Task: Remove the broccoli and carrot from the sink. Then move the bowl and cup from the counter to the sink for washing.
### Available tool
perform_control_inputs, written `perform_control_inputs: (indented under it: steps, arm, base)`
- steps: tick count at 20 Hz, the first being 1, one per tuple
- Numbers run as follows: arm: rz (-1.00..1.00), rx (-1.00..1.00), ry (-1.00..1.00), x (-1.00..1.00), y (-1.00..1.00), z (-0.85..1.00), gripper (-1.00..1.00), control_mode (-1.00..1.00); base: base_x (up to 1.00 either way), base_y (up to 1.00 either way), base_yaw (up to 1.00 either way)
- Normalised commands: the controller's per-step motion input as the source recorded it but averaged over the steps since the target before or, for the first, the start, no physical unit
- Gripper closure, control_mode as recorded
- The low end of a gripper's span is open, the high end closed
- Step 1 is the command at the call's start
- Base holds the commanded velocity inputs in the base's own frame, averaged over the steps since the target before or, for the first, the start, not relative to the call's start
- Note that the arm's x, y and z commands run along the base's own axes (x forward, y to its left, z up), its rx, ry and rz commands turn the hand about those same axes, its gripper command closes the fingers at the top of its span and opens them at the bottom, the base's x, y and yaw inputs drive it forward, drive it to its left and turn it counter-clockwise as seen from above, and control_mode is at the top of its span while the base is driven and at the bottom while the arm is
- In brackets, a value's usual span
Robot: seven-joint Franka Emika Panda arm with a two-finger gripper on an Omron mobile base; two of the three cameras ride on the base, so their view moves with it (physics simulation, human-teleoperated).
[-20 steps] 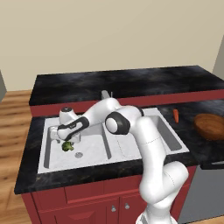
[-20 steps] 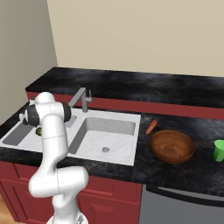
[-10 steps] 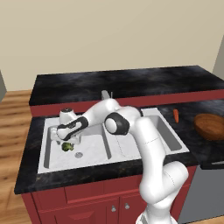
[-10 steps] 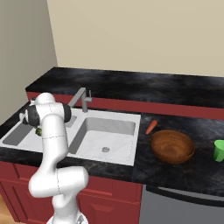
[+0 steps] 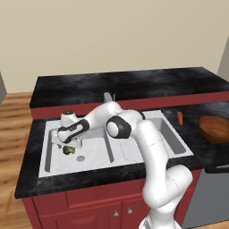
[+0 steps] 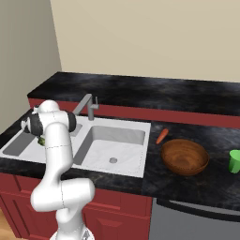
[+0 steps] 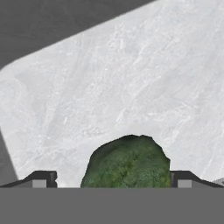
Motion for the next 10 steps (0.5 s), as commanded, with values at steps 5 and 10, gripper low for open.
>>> perform_control_inputs:
  steps: [5, 10]
  arm:
    - [-0.01, 0.00, 0.09, -0.01, 0.03, -0.13, 1.00, -1.00]
    - [-0.04, 0.00, 0.15, -0.10, 0.02, -0.15, 1.00, -1.00]
  base:
    - [0.00, 0.00, 0.00]
    - [0.00, 0.00, 0.00]
